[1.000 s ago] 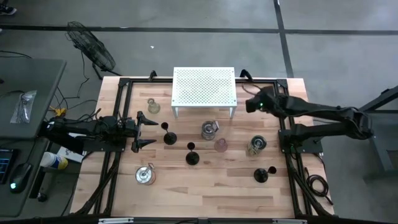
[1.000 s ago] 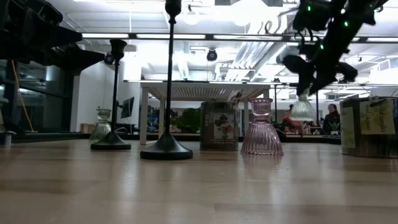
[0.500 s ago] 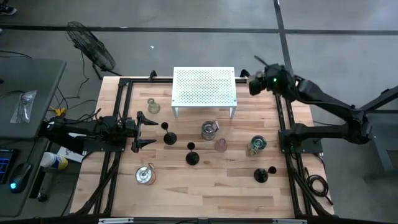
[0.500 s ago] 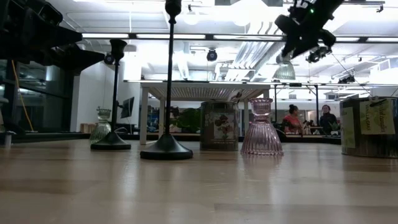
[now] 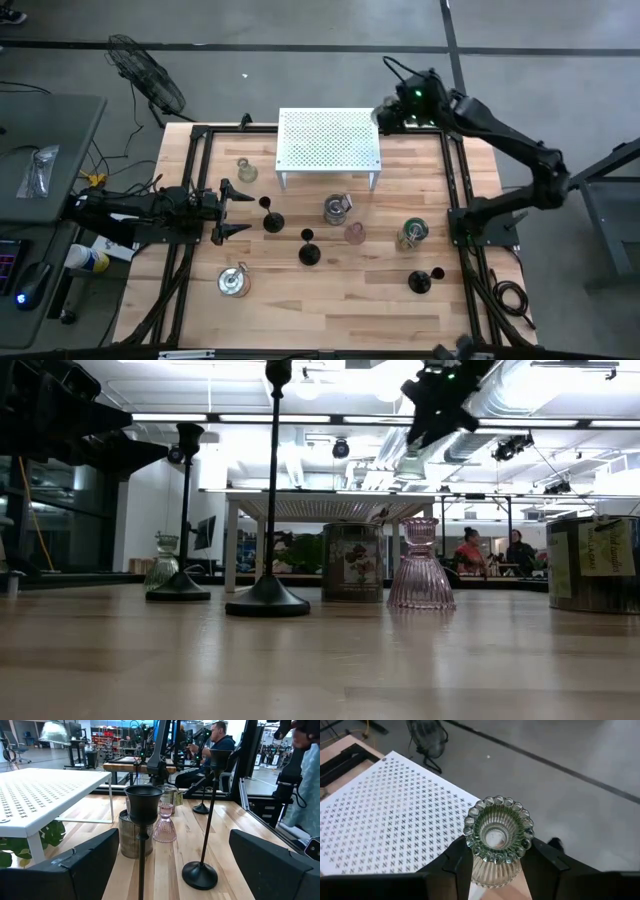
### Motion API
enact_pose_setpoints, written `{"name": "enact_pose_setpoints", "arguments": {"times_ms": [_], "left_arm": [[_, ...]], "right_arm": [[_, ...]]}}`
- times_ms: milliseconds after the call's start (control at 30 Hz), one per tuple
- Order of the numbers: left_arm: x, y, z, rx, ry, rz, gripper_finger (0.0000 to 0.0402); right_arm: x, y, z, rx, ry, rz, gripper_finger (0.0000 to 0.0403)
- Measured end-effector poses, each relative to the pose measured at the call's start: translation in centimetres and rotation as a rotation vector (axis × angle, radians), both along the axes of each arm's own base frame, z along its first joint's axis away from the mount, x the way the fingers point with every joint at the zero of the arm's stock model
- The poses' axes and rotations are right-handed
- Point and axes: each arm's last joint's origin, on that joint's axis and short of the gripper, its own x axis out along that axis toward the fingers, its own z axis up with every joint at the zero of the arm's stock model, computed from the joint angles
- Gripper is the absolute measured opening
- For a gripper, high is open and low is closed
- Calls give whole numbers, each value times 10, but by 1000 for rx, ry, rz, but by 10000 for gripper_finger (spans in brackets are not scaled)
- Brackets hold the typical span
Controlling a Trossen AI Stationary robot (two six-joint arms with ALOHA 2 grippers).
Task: Pick & Place candle stick holders
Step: Put the right green glass candle holder on the shelf
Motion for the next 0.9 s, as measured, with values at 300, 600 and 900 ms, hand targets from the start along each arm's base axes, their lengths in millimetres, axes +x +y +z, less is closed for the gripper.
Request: {"name": "enact_pose_setpoints", "arguments": {"times_ms": [300,600,900], "left_arm": [[0,0,0,0,0,0,372],[0,0,0,0,0,0,372],[0,0,0,0,0,0,372]], "right_arm": [[37,-29,-18,55,15,-10,135],[55,-43,-37,72,-3,-47,135],[60,-48,-43,62,7,-67,135]]}}
